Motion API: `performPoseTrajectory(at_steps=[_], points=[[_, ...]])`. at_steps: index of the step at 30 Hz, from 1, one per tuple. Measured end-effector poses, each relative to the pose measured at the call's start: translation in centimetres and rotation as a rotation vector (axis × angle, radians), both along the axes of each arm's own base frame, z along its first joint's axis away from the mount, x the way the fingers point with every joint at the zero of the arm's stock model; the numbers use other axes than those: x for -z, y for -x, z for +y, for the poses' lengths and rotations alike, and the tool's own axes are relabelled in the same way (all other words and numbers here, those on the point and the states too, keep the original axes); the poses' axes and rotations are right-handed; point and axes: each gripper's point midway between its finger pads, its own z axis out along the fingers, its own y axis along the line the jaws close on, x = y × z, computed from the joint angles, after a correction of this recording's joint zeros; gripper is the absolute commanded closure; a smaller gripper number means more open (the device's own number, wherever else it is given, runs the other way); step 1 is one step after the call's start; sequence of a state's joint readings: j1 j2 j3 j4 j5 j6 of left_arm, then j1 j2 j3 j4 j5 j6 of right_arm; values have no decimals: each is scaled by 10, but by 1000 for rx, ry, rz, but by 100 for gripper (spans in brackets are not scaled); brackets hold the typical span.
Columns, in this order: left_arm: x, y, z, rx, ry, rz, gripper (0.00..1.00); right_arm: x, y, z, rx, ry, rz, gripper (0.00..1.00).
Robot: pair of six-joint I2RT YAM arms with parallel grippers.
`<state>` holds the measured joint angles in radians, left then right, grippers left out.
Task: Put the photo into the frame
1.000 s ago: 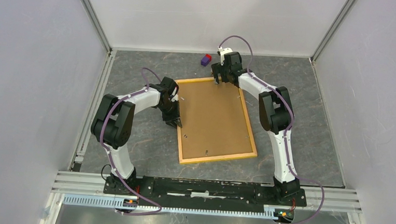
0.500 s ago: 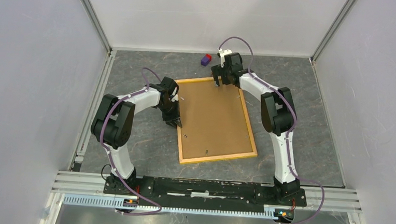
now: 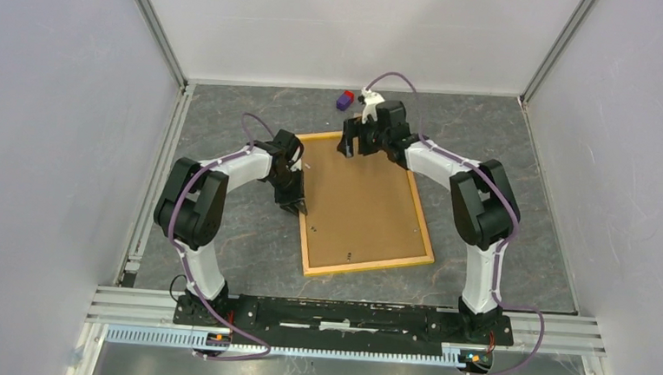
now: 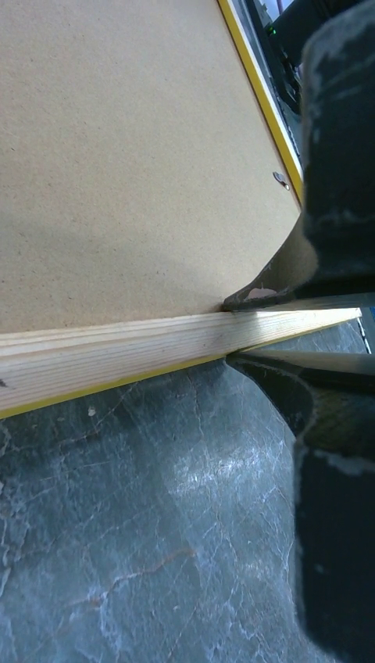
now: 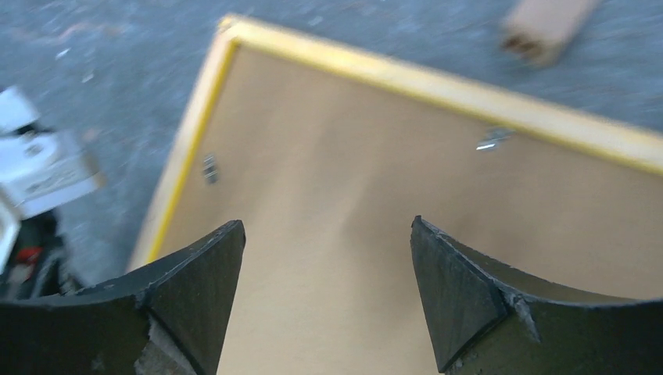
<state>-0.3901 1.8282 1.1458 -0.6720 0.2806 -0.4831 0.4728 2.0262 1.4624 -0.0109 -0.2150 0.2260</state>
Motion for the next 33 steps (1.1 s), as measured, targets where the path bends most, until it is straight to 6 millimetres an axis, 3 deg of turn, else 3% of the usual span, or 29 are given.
performPoseTrajectory(at_steps=[5, 7, 10, 14, 16, 22, 26, 33], points=[[-4, 0, 4, -11, 2, -1, 52, 22, 34, 46, -129, -149, 108, 25], [-11, -3, 5, -20, 9, -18, 43, 28, 39, 57, -162, -183, 130, 29], [-31, -10, 6, -35, 33, -84, 40, 39, 39, 69, -198, -224, 164, 36], [-50, -28, 13, -81, 20, -160, 43, 58, 40, 79, -222, -251, 211, 49], [-51, -39, 17, -114, 14, -174, 45, 57, 37, 84, -229, -266, 213, 52], [-28, -71, 31, -213, 22, -127, 50, 58, 32, 100, -248, -271, 203, 61], [-8, -73, 31, -228, 15, -78, 56, 63, 28, 107, -246, -258, 208, 66], [-7, -75, 23, -220, 53, -72, 71, 66, 26, 109, -221, -193, 204, 73]])
